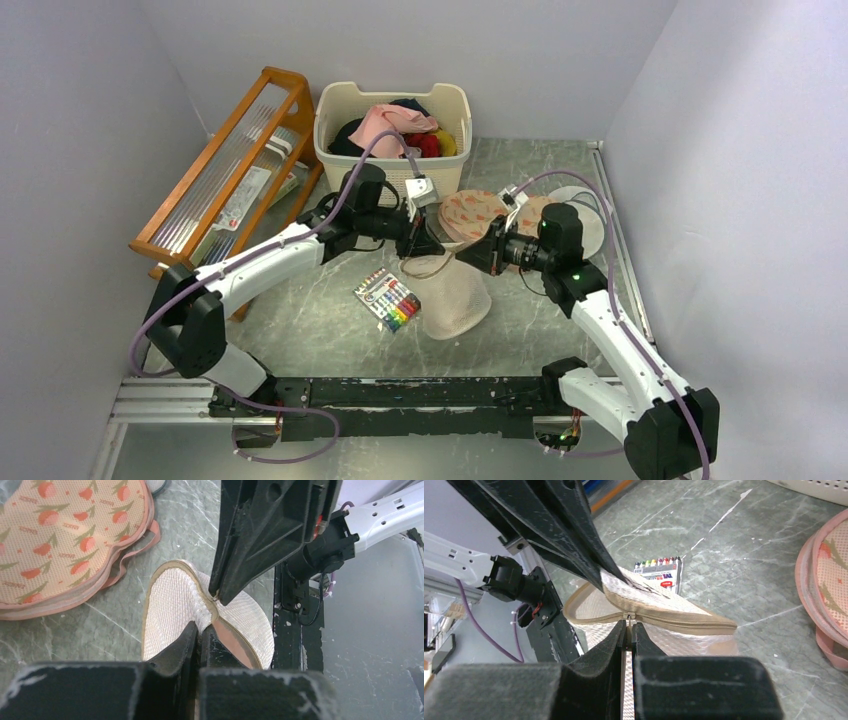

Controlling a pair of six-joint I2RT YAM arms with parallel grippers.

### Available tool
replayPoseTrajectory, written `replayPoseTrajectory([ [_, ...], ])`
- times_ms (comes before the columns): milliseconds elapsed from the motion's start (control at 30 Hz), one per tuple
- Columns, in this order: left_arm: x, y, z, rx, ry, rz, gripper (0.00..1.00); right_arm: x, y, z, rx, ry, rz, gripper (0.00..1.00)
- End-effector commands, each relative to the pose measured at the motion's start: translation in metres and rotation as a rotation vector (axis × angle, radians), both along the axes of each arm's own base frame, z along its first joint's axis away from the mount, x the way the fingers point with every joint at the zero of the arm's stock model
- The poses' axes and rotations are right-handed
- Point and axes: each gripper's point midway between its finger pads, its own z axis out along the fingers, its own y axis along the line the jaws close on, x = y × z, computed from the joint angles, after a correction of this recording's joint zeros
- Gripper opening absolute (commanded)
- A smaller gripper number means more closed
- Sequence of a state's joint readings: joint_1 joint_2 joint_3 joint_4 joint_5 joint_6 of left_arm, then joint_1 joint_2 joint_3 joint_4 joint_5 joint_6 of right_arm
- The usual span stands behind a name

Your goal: Unzip the laundry bag and remove the bra

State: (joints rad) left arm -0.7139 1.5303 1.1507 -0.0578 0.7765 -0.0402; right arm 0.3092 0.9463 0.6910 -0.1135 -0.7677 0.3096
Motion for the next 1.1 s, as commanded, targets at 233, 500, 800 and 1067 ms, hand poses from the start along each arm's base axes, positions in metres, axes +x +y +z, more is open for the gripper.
replayPoseTrajectory([
  [233,-0.006,0.011,0.046,-0.088,-0.157,0.002,0.07,0.033,-0.029,0.006,-0.064,-0.033,-0.271,0.00],
  [500,-0.003,0.017,0.054,-0.096,-0.198,0.038,0.07,0.061,-0.068,-0.014,-0.060,0.090,-0.470,0.00],
  [800,0.006,0.019,0.051,-0.067,-0.207,0.090,0.09,0.056,-0.072,0.003,0.159,0.105,-0.369,0.00],
  [1067,0.009,0.016,0.042,-0.046,-0.177,0.088,0.36,0.027,-0.046,0.030,0.225,0.028,-0.144,0.00],
])
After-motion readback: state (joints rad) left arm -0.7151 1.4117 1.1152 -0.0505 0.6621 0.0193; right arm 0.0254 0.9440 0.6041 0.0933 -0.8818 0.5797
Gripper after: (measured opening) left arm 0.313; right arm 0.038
